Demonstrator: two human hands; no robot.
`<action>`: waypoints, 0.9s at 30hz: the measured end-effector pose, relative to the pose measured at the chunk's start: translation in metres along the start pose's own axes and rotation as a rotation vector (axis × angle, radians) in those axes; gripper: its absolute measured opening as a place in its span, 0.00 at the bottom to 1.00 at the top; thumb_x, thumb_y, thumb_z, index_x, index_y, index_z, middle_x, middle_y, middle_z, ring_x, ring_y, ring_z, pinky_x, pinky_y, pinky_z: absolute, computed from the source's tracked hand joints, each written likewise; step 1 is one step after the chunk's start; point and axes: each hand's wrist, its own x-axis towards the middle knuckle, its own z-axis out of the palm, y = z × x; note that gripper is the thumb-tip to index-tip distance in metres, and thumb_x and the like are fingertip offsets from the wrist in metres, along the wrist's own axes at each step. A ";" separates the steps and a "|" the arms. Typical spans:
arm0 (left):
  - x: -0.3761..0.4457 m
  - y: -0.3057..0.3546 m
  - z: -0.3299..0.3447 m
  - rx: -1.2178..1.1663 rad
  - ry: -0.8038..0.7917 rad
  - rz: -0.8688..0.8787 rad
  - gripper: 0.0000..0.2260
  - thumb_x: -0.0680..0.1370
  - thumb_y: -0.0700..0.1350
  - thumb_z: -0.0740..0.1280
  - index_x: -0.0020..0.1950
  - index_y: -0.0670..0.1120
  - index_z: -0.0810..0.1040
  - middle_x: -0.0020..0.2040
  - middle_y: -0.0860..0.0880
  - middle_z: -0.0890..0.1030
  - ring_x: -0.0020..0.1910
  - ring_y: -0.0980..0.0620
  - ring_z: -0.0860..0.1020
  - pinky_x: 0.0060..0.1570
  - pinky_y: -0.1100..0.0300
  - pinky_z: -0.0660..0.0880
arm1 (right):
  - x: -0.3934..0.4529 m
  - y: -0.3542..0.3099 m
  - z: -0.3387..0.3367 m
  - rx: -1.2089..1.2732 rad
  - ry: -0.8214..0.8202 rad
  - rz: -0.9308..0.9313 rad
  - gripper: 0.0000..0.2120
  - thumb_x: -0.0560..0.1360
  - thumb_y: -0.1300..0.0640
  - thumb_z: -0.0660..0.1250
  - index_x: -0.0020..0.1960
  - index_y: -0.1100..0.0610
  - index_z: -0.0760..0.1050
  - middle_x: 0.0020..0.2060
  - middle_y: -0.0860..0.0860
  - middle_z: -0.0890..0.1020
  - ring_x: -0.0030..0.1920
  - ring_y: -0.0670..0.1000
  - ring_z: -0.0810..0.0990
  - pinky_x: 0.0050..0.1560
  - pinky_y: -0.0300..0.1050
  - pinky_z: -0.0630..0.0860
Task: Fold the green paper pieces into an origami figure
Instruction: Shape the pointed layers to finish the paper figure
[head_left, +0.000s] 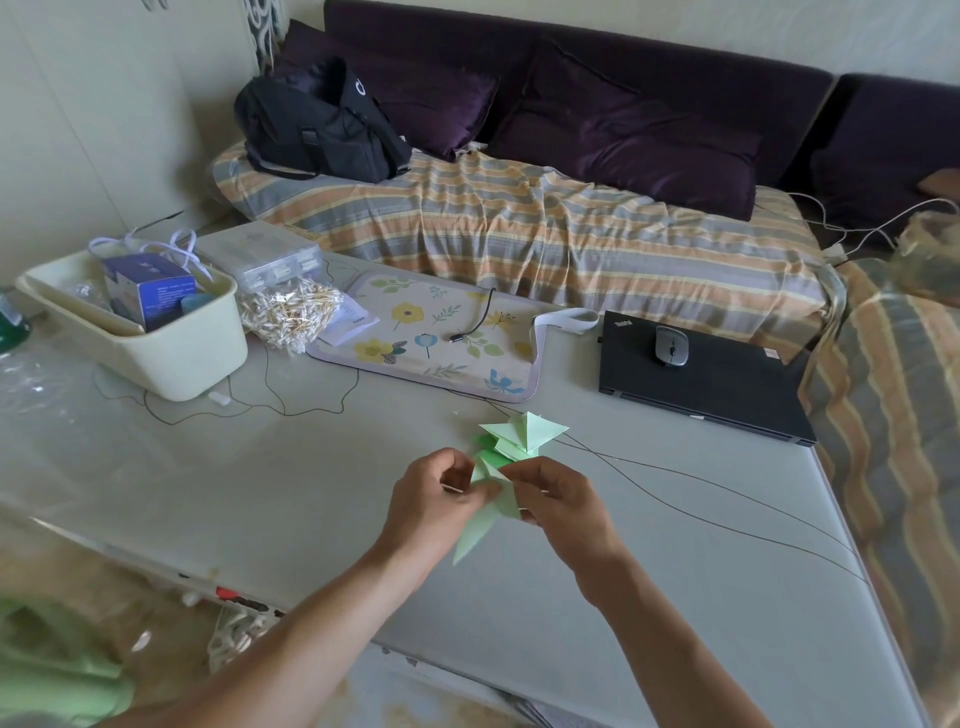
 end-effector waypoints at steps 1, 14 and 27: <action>0.000 -0.001 0.000 0.024 0.008 0.001 0.07 0.71 0.47 0.78 0.39 0.48 0.81 0.30 0.59 0.78 0.31 0.57 0.74 0.37 0.60 0.71 | 0.001 0.000 0.000 0.030 -0.009 0.006 0.10 0.77 0.62 0.67 0.46 0.51 0.85 0.40 0.55 0.85 0.42 0.50 0.80 0.54 0.50 0.81; -0.002 -0.003 -0.001 0.246 -0.030 0.056 0.07 0.70 0.49 0.78 0.36 0.49 0.82 0.31 0.57 0.81 0.29 0.61 0.75 0.33 0.67 0.70 | -0.002 -0.001 0.001 0.012 -0.070 0.022 0.18 0.76 0.44 0.72 0.42 0.60 0.80 0.33 0.49 0.79 0.37 0.50 0.74 0.43 0.48 0.70; -0.001 0.001 0.004 0.436 -0.102 0.048 0.15 0.85 0.50 0.58 0.40 0.47 0.71 0.35 0.52 0.74 0.39 0.47 0.72 0.37 0.55 0.64 | -0.004 -0.002 0.002 -0.051 -0.059 0.024 0.03 0.75 0.62 0.71 0.44 0.57 0.83 0.33 0.49 0.82 0.32 0.47 0.76 0.39 0.39 0.75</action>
